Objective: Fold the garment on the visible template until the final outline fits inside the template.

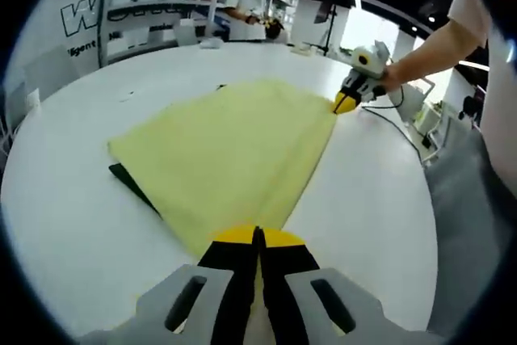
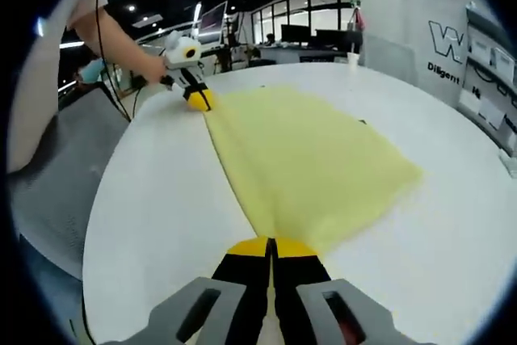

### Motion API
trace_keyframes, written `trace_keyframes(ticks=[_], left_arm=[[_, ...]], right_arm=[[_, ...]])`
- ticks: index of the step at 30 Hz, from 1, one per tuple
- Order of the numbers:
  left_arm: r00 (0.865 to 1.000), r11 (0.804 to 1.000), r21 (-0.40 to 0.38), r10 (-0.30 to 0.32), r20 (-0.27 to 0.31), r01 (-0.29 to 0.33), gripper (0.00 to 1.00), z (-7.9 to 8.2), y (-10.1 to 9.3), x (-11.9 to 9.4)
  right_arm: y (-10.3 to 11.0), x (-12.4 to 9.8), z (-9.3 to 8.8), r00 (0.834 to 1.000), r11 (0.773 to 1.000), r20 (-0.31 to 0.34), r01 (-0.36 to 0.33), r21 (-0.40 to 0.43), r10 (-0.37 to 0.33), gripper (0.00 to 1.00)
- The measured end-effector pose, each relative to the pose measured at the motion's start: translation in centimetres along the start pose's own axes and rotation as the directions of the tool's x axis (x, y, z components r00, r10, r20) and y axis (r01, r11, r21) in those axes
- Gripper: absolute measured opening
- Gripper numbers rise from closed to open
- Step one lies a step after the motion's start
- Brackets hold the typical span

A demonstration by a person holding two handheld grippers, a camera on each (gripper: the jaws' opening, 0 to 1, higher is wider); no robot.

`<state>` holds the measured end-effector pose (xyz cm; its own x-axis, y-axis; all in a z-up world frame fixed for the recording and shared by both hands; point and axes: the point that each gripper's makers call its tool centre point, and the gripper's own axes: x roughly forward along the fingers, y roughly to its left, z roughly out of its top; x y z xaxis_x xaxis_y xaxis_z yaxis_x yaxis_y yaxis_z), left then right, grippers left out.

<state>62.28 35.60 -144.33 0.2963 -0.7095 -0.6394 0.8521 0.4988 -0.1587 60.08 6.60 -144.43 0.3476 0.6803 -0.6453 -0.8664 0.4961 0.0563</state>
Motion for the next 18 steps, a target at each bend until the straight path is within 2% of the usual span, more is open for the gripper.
trace_keyframes(ticks=[3,4,5,6,8,11,14,18], left_arm=[[0.999,0.999,0.031,0.011,-0.033,-0.01,0.0,0.1,0.0,-0.3],[1.0,0.996,0.086,-0.013,-0.017,0.015,0.0,0.9,-0.7,-0.1],[1.0,0.994,0.103,-0.023,0.004,0.022,0.0,1.7,-1.1,0.1],[0.999,0.995,0.095,-0.03,0.024,0.028,0.0,2.9,-1.8,0.7],[0.997,0.99,0.132,-0.061,0.042,0.054,0.0,4.6,-3.0,2.0],[0.993,0.983,0.156,-0.108,0.053,0.099,0.01,6.3,-4.7,4.0],[0.987,0.973,0.179,-0.157,0.043,0.147,0.01,7.0,-6.3,5.7],[0.982,0.96,0.206,-0.191,-0.004,0.188,0.03,6.6,-7.6,7.7]], right_arm=[[0.3,-0.3,0.4,1.0,1.0,-0.018,0.002,-0.016,-0.002,0.0],[0.4,-0.2,0.7,1.0,1.0,-0.015,0.001,-0.021,-0.002,0.0],[0.6,0.1,1.6,1.0,0.999,0.0,-0.003,-0.04,0.003,0.0],[0.9,0.4,2.2,1.0,0.999,0.013,-0.01,-0.052,0.01,0.0],[1.8,1.6,3.4,0.999,0.996,0.018,-0.035,-0.087,0.037,0.0],[3.2,3.5,4.7,0.997,0.99,0.029,-0.073,-0.12,0.077,0.0],[4.3,5.2,5.7,0.993,0.985,0.034,-0.105,-0.138,0.111,0.0],[5.6,7.3,6.6,0.989,0.979,0.035,-0.139,-0.15,0.146,0.0]])
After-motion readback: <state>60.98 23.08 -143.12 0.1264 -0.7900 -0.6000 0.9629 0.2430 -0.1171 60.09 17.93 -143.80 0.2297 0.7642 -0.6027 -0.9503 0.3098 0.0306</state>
